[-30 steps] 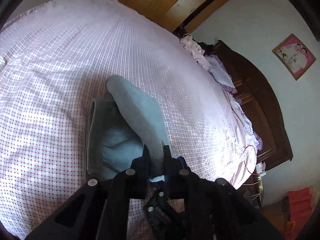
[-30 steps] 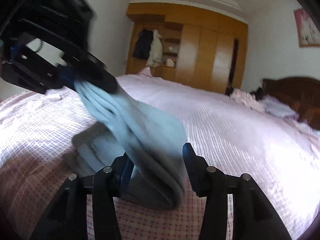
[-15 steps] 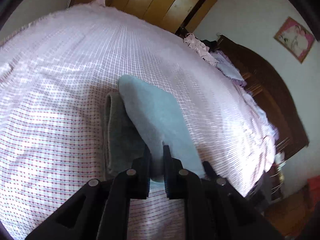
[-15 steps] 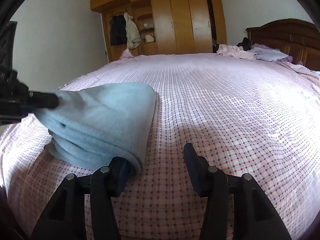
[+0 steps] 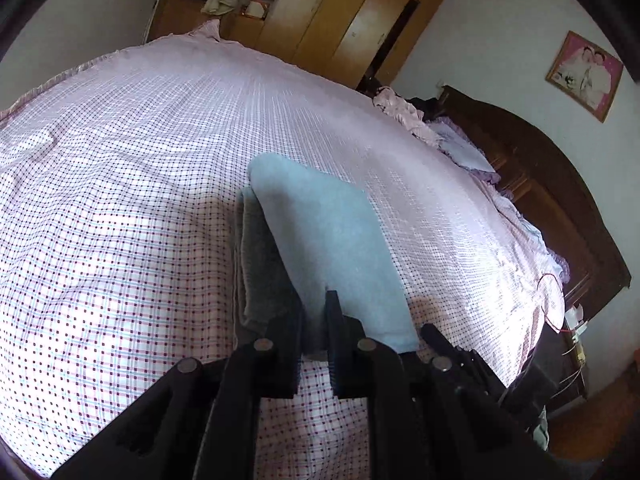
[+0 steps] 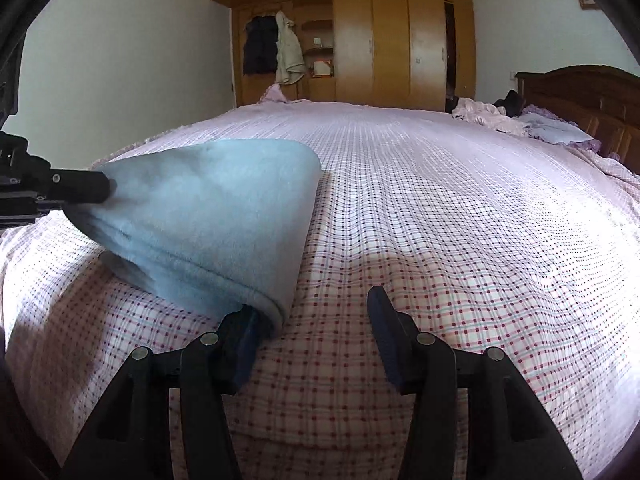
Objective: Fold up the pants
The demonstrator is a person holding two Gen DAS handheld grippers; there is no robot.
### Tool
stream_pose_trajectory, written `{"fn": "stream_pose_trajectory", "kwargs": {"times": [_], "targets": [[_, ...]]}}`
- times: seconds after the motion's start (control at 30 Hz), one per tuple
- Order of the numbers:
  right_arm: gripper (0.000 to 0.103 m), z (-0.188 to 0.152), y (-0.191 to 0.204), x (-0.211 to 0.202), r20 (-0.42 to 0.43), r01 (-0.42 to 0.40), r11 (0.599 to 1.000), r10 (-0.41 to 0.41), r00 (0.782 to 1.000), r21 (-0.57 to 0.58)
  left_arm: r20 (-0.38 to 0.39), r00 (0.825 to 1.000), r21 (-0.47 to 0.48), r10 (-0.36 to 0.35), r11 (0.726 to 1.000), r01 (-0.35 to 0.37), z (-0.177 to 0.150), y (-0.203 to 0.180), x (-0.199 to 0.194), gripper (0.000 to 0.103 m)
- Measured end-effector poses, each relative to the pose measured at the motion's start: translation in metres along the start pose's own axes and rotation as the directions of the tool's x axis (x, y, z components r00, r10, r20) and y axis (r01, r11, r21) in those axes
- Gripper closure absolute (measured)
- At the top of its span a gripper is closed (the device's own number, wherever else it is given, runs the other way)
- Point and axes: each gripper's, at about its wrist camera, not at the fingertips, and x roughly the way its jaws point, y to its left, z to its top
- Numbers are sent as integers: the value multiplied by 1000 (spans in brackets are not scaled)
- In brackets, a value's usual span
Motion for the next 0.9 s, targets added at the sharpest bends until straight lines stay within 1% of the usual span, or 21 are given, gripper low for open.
{"fn": "stream_pose_trajectory", "kwargs": {"times": [0.13, 0.2, 0.23, 0.27, 0.3, 0.33, 0.37, 0.4, 0.47, 0.5, 0.53, 0.57, 0.6, 0.63, 0.7, 0.73, 0.77, 0.83, 0.87, 0.9], "targets": [[59, -7, -4, -7, -21, -40, 999, 40, 999, 2, -20, 999, -17, 27, 999, -27, -4, 8, 8, 92], [56, -9, -13, -13, -36, -60, 998, 61, 998, 20, -27, 998, -15, 49, 999, -49, -9, 11, 12, 92], [55, -11, -18, -17, -41, -41, 999, 42, 998, 24, -30, 998, -21, 55, 998, -55, -11, 13, 13, 92], [55, -12, -23, -20, -45, 16, 1000, -16, 999, 21, -28, 998, -32, 61, 998, -62, -12, 15, 13, 92], [55, -11, -27, -23, -46, 50, 999, -49, 998, 22, -22, 998, -44, 60, 997, -61, -12, 17, 12, 91], [55, -9, -33, -26, -45, 58, 998, -57, 997, 35, -21, 998, -59, 55, 997, -57, -12, 20, 10, 90], [55, -5, -41, -29, -37, 50, 997, -47, 998, 59, -24, 998, -73, 65, 995, -66, -11, 22, 6, 84], [55, 0, -46, -31, -29, 29, 997, -26, 999, 74, -24, 997, -81, 77, 994, -78, -10, 24, 3, 78], [57, 12, -51, -34, -9, -40, 994, 41, 999, 99, 11, 992, -96, 122, 988, -121, -7, 27, -13, 75], [61, 21, -52, -36, 7, -103, 989, 103, 995, 110, 35, 990, -92, 139, 987, -135, -5, 26, -21, 74], [71, 30, -48, -37, 29, -173, 980, 171, 985, 102, 53, 987, -77, 151, 986, -146, -1, 24, -27, 74], [81, 37, -44, -37, 43, -209, 974, 206, 978, 81, 63, 985, -56, 160, 986, -157, 3, 20, -31, 75], [86, 44, -36, -36, 55, -247, 968, 245, 968, 49, 77, 983, -27, 166, 986, -164, 9, 14, -34, 75], [94, 50, -28, -35, 60, -277, 961, 276, 959, 22, 92, 982, 9, 163, 986, -164, 15, 7, -35, 75], [95, 56, -10, -31, 65, -307, 951, 308, 949, -24, 98, 983, 60, 158, 985, -164, 22, -9, -30, 75], [95, 56, -2, -26, 59, -312, 949, 314, 948, -38, 91, 984, 81, 150, 984, -158, 23, -15, -24, 75], [95, 53, 4, -17, 39, -320, 947, 321, 946, -32, 88, 985, 100, 146, 983, -155, 22, -22, -18, 78], [96, 40, 10, 1, -15, -324, 946, 324, 946, 10, 74, 984, 138, 162, 976, -171, 14, -32, 5, 84], [97, 30, 12, 17, -77, -325, 945, 327, 942, 39, 53, 982, 145, 179, 972, -185, 8, -32, 20, 91], [97, 25, 16, 28, -117, -327, 944, 331, 936, 54, 26, 983, 143, 184, 972, -186, 4, -30, 31, 95]]}}
